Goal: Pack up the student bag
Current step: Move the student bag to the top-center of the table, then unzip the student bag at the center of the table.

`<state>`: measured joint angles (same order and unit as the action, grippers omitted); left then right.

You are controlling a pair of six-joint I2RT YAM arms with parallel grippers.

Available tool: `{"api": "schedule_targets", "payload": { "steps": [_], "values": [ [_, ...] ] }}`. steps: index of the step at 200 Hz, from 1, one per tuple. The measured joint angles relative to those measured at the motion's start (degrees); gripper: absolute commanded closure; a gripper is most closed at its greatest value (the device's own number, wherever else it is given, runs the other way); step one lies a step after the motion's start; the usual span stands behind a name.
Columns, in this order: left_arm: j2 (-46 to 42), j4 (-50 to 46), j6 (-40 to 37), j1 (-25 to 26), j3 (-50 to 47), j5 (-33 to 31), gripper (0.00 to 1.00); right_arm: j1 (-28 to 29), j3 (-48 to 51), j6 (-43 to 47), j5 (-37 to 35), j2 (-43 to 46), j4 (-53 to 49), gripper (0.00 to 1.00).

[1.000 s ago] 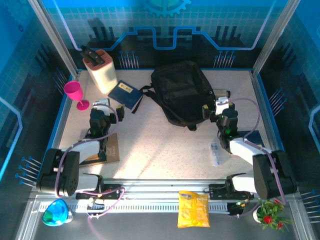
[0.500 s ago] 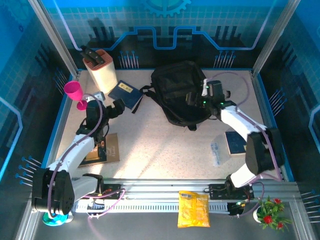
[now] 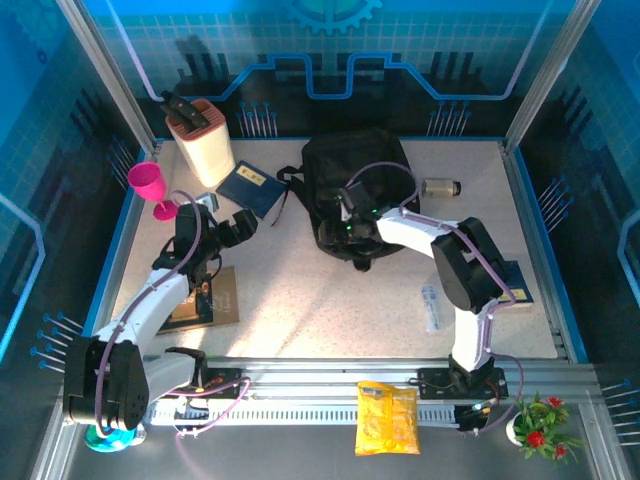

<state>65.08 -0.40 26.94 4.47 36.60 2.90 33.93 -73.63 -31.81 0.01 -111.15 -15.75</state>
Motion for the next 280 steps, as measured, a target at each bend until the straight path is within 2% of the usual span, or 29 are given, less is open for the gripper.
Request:
{"api": "schedule_targets", "payload": {
  "steps": [57, 83, 107, 140, 160, 186, 227, 255, 280],
  "values": [
    [0.0, -3.3, 0.0, 0.0, 2.3, 0.7, 0.01, 15.0, -2.1, -7.2, 0.9, -2.1, 4.1, 0.23],
    [-0.3, -4.8, 0.2, 0.0, 4.2, 1.5, 0.01, 16.8, -2.3, -7.2, 0.9, 0.0, 3.3, 0.23],
    [-0.4, -6.4, 0.7, 0.0, 5.9, 3.4, 0.01, 13.3, -0.4, -7.2, -0.1, 7.4, 2.7, 0.22],
    [-0.4, -7.1, 4.5, 1.9, 6.5, 7.0, 0.03, 5.8, 7.3, -7.7, -4.1, 23.6, 1.7, 0.21],
    [0.4, -7.9, 7.3, 6.0, 6.9, 8.3, 0.06, 2.0, 13.5, -9.2, -6.9, 32.4, -0.7, 0.20],
    [3.5, -9.1, 11.0, 14.5, 8.2, 8.2, 0.11, -3.2, 22.2, -11.8, -8.6, 40.5, -4.9, 0.21],
    [11.3, -5.6, 18.3, 27.5, 8.8, 7.5, 0.24, -9.1, 31.2, -15.0, -6.1, 42.6, -7.8, 0.28],
    [19.3, -2.6, 22.2, 33.1, 12.5, 7.2, 0.36, -11.4, 32.6, -16.4, -2.8, 41.7, -6.5, 0.39],
    [26.6, -1.0, 24.3, 37.2, 18.6, 7.0, 0.45, -13.4, 33.5, -17.0, -0.7, 40.2, -3.6, 0.43]
  ]
}}
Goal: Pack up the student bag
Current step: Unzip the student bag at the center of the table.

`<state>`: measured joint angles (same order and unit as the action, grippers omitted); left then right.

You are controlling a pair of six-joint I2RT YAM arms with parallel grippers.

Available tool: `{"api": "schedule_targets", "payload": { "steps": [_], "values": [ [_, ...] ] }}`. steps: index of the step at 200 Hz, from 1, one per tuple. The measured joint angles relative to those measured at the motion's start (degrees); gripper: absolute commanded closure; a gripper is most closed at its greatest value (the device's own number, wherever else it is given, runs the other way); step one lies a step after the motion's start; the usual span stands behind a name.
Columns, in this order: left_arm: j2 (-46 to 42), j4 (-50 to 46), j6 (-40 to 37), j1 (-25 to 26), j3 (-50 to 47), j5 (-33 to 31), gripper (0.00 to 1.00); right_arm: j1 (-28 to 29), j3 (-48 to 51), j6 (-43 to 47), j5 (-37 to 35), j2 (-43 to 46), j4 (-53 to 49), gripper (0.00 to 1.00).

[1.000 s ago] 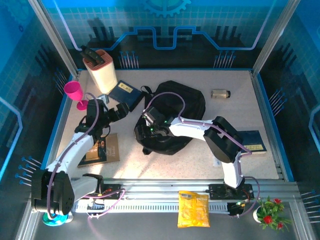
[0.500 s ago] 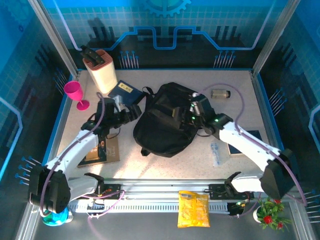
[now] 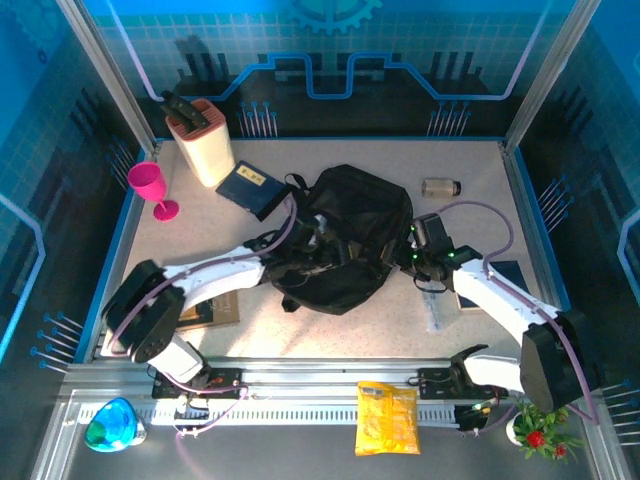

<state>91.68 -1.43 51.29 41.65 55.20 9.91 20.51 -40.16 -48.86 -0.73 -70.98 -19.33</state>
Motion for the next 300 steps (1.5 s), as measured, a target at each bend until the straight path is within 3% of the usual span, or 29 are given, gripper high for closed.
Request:
{"api": "schedule_targets", "payload": {
  "steps": [24, 51, 74, 135, 205, 300],
  "values": [
    [5.9, 1.0, 1.7, 2.8, 5.5, 0.0, 0.51, -2.1, 1.0, -0.4, 2.3, -1.7, 2.5, 0.50],
    [11.5, 1.3, 3.3, 4.5, 9.8, 0.3, 0.60, -3.7, 1.2, -0.7, 4.5, -4.1, 5.0, 0.52],
    [14.9, -0.6, 4.3, 5.4, 12.7, -0.1, 0.61, -4.1, 1.2, -0.6, 6.0, -5.3, 6.2, 0.52],
    [17.9, -5.0, 5.8, 6.5, 16.3, -3.3, 0.61, -4.2, 1.2, -0.6, 7.3, -6.3, 7.1, 0.53],
    [21.2, -5.6, 6.9, 6.5, 19.6, -5.2, 0.77, -4.5, 1.6, -0.7, 7.6, -6.3, 7.5, 0.63],
    [23.7, -6.9, 5.7, 6.7, 23.5, -6.5, 0.76, -4.8, 2.2, -1.3, 7.6, -8.1, 8.5, 0.66]
  ]
}}
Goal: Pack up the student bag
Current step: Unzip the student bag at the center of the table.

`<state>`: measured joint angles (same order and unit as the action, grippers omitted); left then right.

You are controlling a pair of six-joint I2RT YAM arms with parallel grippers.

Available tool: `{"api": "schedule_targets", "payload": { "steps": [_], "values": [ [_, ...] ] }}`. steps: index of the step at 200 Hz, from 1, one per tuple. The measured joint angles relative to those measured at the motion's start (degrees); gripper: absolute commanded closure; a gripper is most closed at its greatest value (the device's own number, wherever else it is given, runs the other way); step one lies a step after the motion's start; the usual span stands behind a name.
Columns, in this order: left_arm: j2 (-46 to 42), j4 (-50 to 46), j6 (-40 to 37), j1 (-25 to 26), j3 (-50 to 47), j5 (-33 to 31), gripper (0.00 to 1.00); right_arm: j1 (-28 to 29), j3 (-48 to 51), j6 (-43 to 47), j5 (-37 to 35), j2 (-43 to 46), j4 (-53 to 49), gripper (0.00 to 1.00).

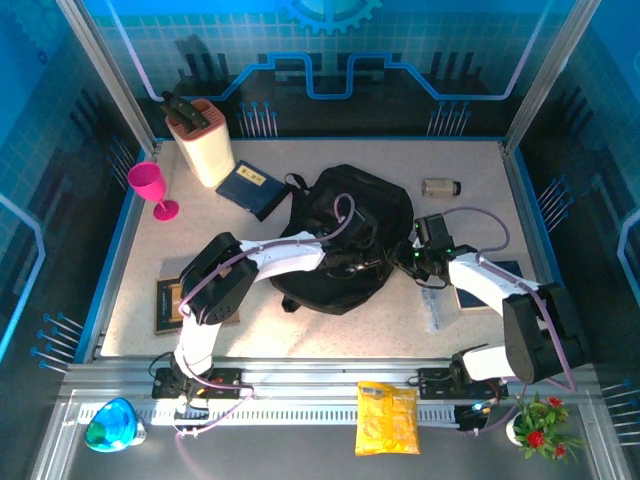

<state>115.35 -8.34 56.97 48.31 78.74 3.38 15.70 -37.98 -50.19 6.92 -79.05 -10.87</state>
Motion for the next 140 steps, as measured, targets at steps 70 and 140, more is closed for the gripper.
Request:
{"api": "schedule_targets", "payload": {
  "steps": [70, 140],
  "values": [
    [1.6, -1.0, -1.1, 0.5, 1.5, -0.2, 0.93, 0.0, 0.5, -1.3, 0.7, -0.1, 1.5, 0.78],
    [1.2, -2.4, -5.6, 0.8, 1.6, -0.9, 1.00, 0.0, 0.4, -1.0, 0.6, -0.4, 1.7, 0.88]
  ]
}}
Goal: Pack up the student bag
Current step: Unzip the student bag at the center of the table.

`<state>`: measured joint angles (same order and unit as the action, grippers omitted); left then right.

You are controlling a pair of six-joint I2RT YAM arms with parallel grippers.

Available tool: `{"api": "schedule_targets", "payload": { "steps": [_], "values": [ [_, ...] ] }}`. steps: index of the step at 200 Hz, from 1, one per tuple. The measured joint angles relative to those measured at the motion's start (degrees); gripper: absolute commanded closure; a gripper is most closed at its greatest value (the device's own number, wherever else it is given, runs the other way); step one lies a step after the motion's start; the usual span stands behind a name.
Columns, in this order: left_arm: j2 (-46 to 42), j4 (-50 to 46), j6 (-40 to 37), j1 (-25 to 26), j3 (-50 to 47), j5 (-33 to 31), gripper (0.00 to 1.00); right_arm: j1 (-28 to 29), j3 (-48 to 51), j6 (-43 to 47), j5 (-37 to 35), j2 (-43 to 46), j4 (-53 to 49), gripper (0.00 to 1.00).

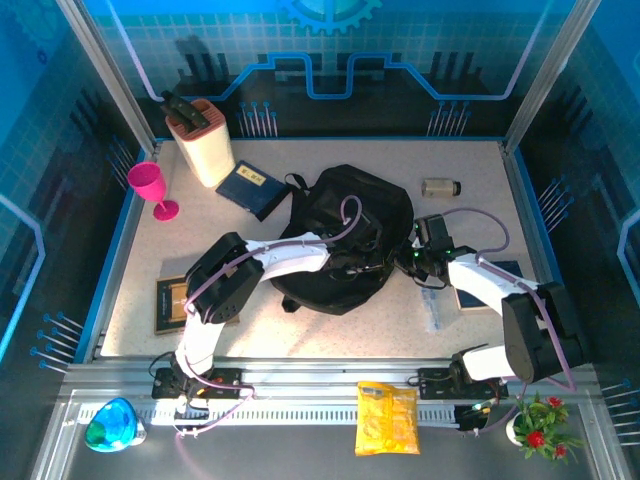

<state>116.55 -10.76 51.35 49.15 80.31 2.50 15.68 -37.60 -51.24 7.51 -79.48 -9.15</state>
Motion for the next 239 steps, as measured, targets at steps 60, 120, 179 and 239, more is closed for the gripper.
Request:
{"api": "schedule_targets", "payload": {
  "steps": [60, 120, 179, 239],
  "values": [
    [-9.5, -2.5, -6.5, 0.1, -3.5, -1.0, 1.00, 0.0, -5.2, 2.4, -3.1, -5.4, -0.3, 0.92],
    [-13.2, -6.8, -9.2, 0.2, -10.2, -4.2, 1.00, 0.0, -9.7, 3.9, -5.4, -10.7, -0.2, 0.94],
    [-16.9, -11.0, -10.0, 0.1, -15.0, -8.8, 1.00, 0.0, -10.9, 4.4, -7.5, -12.2, 0.3, 0.94],
    [-18.6, -9.8, -13.3, -0.4, -16.1, -7.0, 0.58, 0.0, -10.8, 5.5, -7.1, -12.2, 0.9, 0.94]
  ]
}}
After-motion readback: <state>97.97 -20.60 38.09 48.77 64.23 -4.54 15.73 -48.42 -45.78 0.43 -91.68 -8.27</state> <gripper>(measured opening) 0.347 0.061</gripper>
